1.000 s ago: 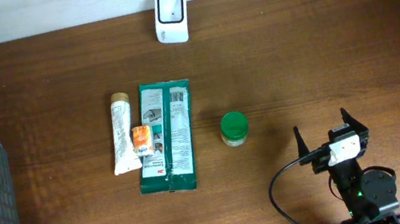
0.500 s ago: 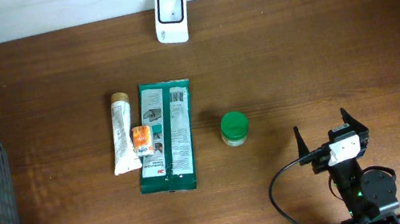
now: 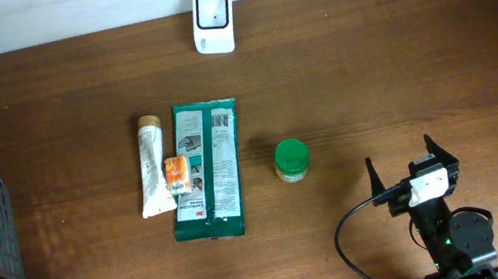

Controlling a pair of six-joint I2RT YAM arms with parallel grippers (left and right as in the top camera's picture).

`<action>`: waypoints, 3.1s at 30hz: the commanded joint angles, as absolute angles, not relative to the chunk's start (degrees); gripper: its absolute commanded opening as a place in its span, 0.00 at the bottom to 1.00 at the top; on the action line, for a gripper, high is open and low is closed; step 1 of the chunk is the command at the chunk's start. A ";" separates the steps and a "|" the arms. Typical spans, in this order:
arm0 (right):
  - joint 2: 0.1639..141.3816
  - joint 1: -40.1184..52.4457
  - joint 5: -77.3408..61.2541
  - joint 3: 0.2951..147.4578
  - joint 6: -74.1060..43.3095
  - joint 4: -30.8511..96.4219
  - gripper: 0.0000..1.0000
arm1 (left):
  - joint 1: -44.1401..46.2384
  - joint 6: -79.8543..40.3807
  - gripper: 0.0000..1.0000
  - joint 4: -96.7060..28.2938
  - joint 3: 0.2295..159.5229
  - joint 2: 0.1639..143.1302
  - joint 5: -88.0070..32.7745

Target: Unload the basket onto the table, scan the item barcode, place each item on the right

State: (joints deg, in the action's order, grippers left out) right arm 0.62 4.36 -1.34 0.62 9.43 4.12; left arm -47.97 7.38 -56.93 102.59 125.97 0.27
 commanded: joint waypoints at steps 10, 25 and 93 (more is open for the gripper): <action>0.21 4.10 -1.23 0.32 9.17 4.32 0.98 | -48.03 -11.33 0.00 -62.59 119.39 94.11 -10.98; 0.21 4.10 -1.23 0.32 9.17 4.32 0.98 | 15.94 -11.09 0.00 -61.63 112.46 103.85 0.49; 69.87 4.10 -23.97 77.80 12.03 45.78 0.98 | -7.31 3.33 0.99 -72.99 122.08 112.81 -6.24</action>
